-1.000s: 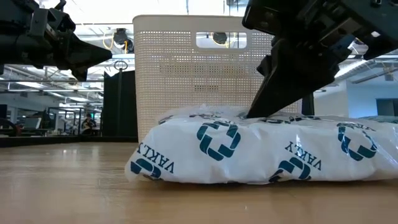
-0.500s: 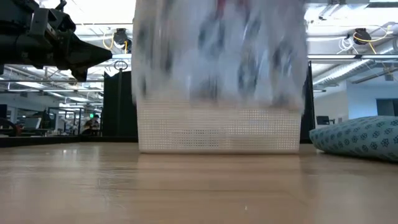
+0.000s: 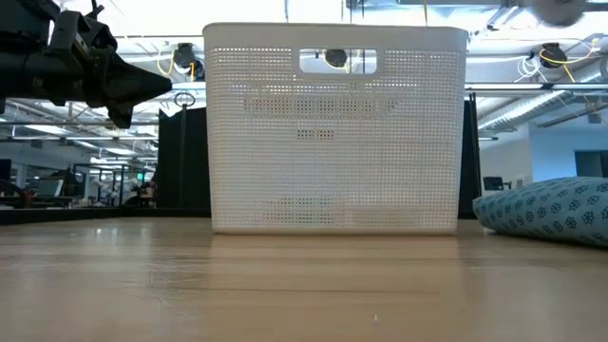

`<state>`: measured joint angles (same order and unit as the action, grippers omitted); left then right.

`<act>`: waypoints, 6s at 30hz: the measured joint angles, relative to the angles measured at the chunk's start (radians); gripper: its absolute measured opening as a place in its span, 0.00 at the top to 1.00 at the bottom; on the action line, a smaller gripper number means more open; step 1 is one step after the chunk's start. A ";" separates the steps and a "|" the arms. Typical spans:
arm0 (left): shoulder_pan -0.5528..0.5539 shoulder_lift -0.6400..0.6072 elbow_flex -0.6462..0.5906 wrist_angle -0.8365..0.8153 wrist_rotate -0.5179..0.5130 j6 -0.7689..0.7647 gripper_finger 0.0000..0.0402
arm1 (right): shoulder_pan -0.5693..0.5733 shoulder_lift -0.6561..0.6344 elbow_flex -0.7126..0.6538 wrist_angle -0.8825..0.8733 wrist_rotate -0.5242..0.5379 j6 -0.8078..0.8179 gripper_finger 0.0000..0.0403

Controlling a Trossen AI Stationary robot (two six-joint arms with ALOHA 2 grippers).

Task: Pick & place medical supplies in basket/bin
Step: Put the white mailer bag into the white bin, then return to Home Position

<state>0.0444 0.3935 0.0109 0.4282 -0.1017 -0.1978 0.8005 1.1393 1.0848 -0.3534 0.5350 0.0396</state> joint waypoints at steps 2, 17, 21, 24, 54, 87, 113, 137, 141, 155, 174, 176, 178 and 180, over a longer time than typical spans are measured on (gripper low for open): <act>0.000 0.000 0.000 -0.010 -0.005 0.000 0.91 | 0.015 -0.043 -0.023 -0.004 0.047 -0.002 1.00; 0.000 0.000 0.000 -0.111 -0.003 -0.069 0.91 | 0.009 -0.509 -0.415 0.100 0.093 0.009 1.00; 0.000 0.000 0.000 -0.117 -0.003 -0.081 0.91 | 0.020 -0.628 -0.467 0.095 0.091 -0.030 1.00; 0.000 0.000 0.000 -0.119 -0.003 -0.091 0.91 | 0.021 -0.710 -0.497 0.098 0.090 -0.053 1.00; 0.000 0.000 0.000 -0.119 -0.175 -0.086 0.91 | -0.664 -0.146 0.353 -0.205 -0.232 -0.238 1.00; 0.000 0.000 0.000 -0.132 -0.135 -0.039 0.91 | -1.397 0.654 0.463 -0.166 -0.762 -0.418 1.00; 0.000 0.000 0.000 -0.138 -0.116 -0.043 0.91 | -1.311 0.684 0.459 -0.275 -0.773 -0.370 0.94; -0.025 -0.005 0.000 -0.113 -0.067 0.173 0.91 | -1.092 0.195 0.312 -0.193 -1.038 -0.485 0.96; -0.070 -0.014 0.000 -0.062 -0.078 0.239 0.96 | -1.041 -0.041 0.085 -0.031 -1.031 -0.396 0.98; -0.153 -0.050 0.000 -0.036 -0.222 0.350 0.99 | -0.947 -0.666 -0.578 0.383 -0.846 -0.078 1.00; -0.153 -0.049 0.000 -0.044 -0.164 0.421 1.00 | -0.913 -0.766 -0.963 0.816 -0.832 -0.074 1.00; -0.153 -0.049 0.000 -0.049 -0.164 0.421 0.99 | -0.922 -0.766 -0.968 0.819 -0.882 -0.081 1.00; -0.153 -0.049 0.000 -0.058 -0.164 0.420 1.00 | -0.926 -0.766 -0.977 0.835 -0.932 -0.090 1.00; -0.153 -0.049 0.000 -0.060 -0.164 0.413 1.00 | -0.928 -0.766 -0.991 0.878 -0.928 -0.084 1.00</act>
<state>-0.1081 0.3447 0.0109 0.3683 -0.2661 0.2153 -0.1272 0.3737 0.0939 0.5250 -0.3933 -0.0448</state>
